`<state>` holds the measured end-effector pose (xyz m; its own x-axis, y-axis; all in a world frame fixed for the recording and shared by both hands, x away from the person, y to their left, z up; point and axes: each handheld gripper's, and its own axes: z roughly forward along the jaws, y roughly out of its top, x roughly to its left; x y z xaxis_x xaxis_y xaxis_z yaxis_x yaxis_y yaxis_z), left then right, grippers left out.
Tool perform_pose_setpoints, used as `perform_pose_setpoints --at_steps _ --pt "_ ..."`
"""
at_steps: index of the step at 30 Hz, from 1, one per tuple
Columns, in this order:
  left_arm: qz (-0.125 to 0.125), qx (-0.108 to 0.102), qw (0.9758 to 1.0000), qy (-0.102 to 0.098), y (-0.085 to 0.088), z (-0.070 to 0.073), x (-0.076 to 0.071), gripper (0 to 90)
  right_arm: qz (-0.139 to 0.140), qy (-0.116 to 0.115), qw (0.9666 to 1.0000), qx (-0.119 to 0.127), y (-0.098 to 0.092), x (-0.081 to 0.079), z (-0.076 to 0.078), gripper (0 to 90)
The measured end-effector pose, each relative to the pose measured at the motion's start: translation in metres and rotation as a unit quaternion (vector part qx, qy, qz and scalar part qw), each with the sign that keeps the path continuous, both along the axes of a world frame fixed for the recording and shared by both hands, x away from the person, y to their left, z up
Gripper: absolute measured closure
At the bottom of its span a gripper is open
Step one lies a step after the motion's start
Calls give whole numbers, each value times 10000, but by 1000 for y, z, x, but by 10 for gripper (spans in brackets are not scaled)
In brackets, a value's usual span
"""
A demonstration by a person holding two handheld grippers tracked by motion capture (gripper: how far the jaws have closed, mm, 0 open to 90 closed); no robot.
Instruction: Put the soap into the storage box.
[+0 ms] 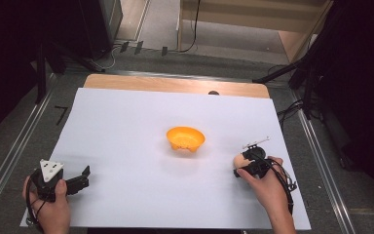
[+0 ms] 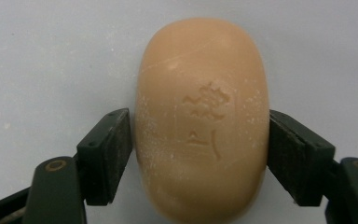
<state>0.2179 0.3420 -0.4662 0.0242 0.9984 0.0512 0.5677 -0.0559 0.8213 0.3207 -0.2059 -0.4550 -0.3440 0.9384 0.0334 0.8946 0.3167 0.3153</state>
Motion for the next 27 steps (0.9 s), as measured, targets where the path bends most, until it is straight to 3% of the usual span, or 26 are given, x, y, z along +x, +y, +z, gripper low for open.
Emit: perform_pose_setpoints --at_steps 2,15,24,27 --pt "3 1 10000 -2 0 0 0 0 -4 35 10000 11 -2 1 1 326" --pt "21 -17 10000 0 0 0 0 0 104 380 9991 -162 1 10 2 319" --pt "17 -12 10000 3 0 0 0 0 142 344 9993 -88 0 10 2 330" --pt "32 -26 10000 -21 0 0 0 0 373 363 9986 -57 -3 10 3 331"
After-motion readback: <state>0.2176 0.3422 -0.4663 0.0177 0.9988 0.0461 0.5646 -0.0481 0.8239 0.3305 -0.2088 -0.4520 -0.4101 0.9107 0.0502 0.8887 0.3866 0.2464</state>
